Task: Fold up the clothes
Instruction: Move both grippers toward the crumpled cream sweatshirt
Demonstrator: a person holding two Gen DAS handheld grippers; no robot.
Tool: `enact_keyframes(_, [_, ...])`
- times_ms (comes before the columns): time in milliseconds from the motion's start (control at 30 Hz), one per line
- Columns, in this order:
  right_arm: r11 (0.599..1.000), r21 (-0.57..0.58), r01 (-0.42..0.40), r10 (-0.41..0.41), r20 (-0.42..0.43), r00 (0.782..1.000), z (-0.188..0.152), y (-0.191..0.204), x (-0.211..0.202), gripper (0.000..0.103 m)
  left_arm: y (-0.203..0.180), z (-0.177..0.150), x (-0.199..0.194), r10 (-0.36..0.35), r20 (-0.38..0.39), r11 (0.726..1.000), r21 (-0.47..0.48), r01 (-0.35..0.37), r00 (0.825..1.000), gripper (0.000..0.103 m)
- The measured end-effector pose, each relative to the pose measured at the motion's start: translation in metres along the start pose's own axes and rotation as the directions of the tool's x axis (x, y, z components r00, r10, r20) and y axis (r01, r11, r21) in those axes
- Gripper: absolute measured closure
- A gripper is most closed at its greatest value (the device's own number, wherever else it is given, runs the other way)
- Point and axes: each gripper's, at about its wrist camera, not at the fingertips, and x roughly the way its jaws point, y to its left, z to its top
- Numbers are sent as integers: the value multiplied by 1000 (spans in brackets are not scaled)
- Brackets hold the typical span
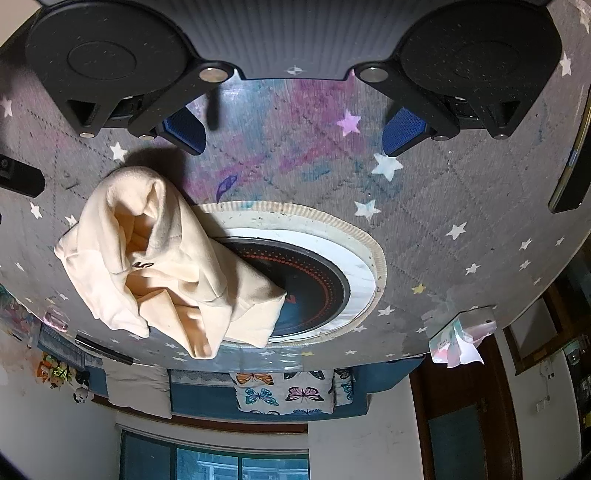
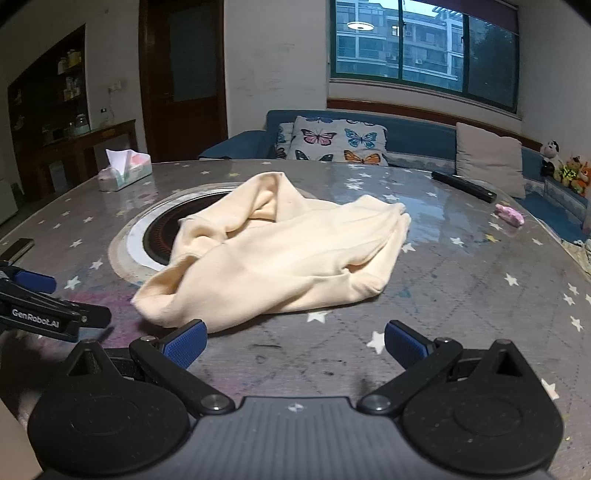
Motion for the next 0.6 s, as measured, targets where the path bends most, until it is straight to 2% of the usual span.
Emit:
enact_keyframes(167, [1000,0,-9,9,18,1000,-3,2,-5,0,1,0,1,-4,-6,1000,0,4,1000,0])
enact_keyframes(367, [1000,0,-29,29,-35,999,0,8,2,0,-3,-2,-1,0,-17,1000,9,0,1000,0])
enact_keyframes(600, [999,15,-34,34,-43,998,3,6,4,0,-3,1,1,-6,-19,1000,12,6,1000,0])
